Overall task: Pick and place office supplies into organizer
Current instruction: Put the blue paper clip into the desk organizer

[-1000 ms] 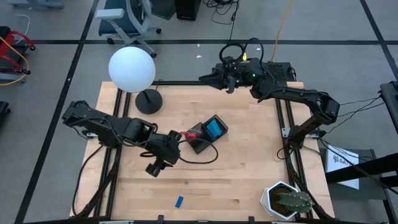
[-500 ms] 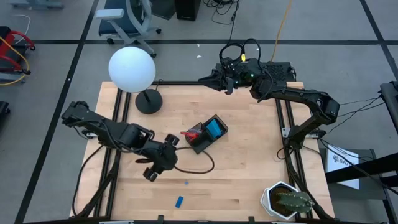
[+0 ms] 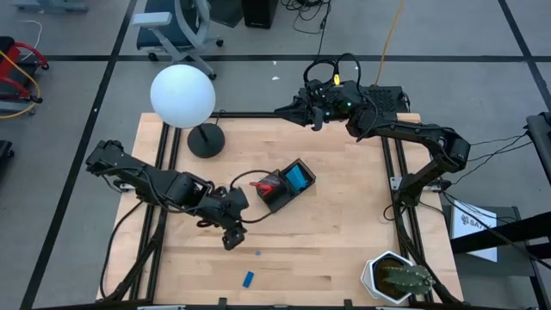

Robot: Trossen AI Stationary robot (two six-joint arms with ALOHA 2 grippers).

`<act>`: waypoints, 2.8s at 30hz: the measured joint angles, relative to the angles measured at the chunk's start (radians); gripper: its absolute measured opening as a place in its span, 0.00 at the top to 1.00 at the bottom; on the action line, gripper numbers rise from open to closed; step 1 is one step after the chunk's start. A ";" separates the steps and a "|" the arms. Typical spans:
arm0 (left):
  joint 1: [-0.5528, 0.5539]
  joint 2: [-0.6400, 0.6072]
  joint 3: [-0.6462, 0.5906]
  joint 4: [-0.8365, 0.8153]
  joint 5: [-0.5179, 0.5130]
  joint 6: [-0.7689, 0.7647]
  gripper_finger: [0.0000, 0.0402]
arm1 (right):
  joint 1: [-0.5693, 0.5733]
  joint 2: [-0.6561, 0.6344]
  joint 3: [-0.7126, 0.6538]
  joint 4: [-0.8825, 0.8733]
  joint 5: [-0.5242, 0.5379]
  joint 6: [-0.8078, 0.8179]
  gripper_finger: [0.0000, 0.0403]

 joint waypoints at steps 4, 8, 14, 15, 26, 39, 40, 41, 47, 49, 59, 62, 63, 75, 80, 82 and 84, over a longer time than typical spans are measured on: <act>0.000 0.009 0.000 -0.003 -0.038 -0.155 0.44 | 0.000 0.000 0.000 0.000 0.000 0.000 0.71; 0.000 0.041 0.000 -0.002 -0.052 -0.376 0.44 | 0.000 0.000 0.000 0.000 0.000 0.000 0.71; -0.031 0.147 0.000 0.008 -0.047 -0.681 0.44 | 0.000 0.000 0.000 0.000 0.000 0.000 0.71; -0.036 0.169 0.000 0.014 -0.044 -0.727 0.44 | 0.000 0.000 0.000 0.000 0.000 0.000 0.71; -0.068 0.321 -0.001 0.161 -0.019 -0.890 0.44 | 0.000 0.000 0.000 0.000 0.000 0.000 0.71; -0.121 0.402 -0.001 0.128 -0.021 -1.045 0.44 | 0.000 0.000 0.000 0.000 0.000 0.000 0.71; -0.127 0.402 -0.001 0.135 -0.020 -1.062 0.44 | 0.000 0.000 0.000 0.000 0.000 0.000 0.71; -0.132 0.402 0.000 0.139 -0.019 -1.076 0.44 | 0.000 0.000 0.000 0.000 0.000 0.000 0.71; -0.147 0.402 0.002 0.131 -0.021 -1.155 0.44 | 0.000 0.000 0.000 0.000 0.000 0.000 0.71; -0.144 0.406 0.004 0.132 -0.022 -1.195 0.44 | 0.000 0.000 0.000 0.000 0.000 0.000 0.71; -0.092 0.501 0.100 0.129 -0.017 -1.256 0.44 | 0.000 0.000 0.000 -0.005 0.000 0.000 0.71; -0.085 0.516 0.105 0.108 -0.002 -1.226 0.44 | 0.000 0.000 0.000 -0.010 0.000 0.000 0.71; -0.082 0.519 0.104 0.103 0.004 -1.217 0.44 | 0.000 0.000 0.000 -0.011 0.000 0.000 0.71; -0.082 0.526 0.102 0.061 0.058 -1.184 0.44 | 0.000 0.000 0.000 -0.022 0.000 0.000 0.71; -0.077 0.526 0.082 0.083 0.069 -1.184 0.44 | 0.000 0.000 0.000 -0.022 0.000 0.000 0.71; -0.072 0.526 0.073 0.088 0.081 -1.184 0.44 | 0.000 0.000 0.000 -0.022 0.000 0.000 0.71; -0.070 0.526 0.066 0.111 0.086 -1.182 0.44 | 0.000 0.000 0.000 -0.022 0.000 0.000 0.71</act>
